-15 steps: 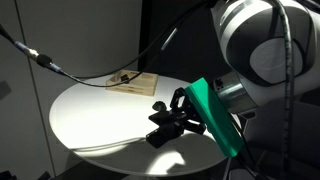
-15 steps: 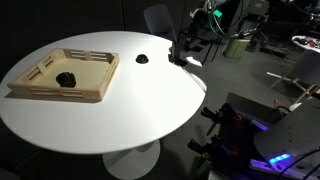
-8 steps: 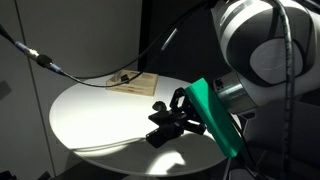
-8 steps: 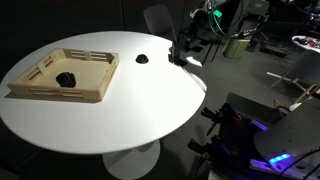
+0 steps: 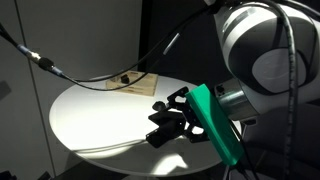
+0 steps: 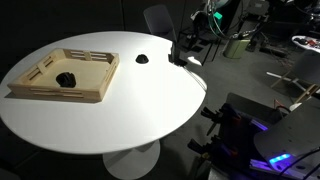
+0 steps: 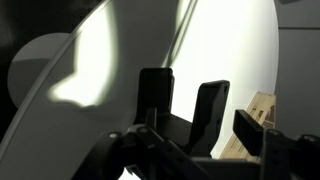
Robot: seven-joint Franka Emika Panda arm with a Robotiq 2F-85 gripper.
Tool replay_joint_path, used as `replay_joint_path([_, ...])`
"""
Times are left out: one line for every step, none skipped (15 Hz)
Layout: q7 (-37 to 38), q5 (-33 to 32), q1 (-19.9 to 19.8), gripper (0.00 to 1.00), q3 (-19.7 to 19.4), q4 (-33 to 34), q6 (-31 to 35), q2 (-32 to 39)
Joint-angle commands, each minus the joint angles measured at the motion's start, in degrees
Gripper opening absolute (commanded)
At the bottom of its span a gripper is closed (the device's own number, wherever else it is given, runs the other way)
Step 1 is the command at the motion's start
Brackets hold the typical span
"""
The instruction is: Pick up the rightmost black object and flip it to the left, put the black object back onto the table
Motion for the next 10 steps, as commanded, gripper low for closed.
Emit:
replay_joint_path([-1.49, 2.7, -1.53, 1.0, 0.74, 1.71, -3.13, 1.45])
replay_joint_path([-1.78, 3.54, -1.56, 1.0, 0.79, 1.6, -3.61, 1.61])
replay_joint_path([-2.09, 4.32, -1.59, 1.0, 0.77, 1.56, -4.1, 1.76])
replay_joint_path([-2.37, 5.29, -1.65, 1.0, 0.8, 1.53, -4.71, 1.88])
replay_joint_path([-2.61, 6.22, -1.66, 1.0, 0.78, 1.48, -5.36, 1.97])
replay_joint_path([-2.94, 7.08, -1.62, 1.0, 0.72, 1.44, -5.96, 2.11])
replay_joint_path([-3.3, 7.9, -1.61, 1.0, 0.68, 1.43, -6.55, 2.28])
replay_joint_path([-3.41, 8.85, -1.59, 1.0, 0.64, 1.38, -7.08, 2.47])
replay_joint_path([-3.48, 9.63, -1.55, 1.0, 0.55, 1.37, -7.68, 2.66])
replay_joint_path([-3.46, 10.33, -1.48, 1.0, 0.42, 1.29, -8.18, 2.84])
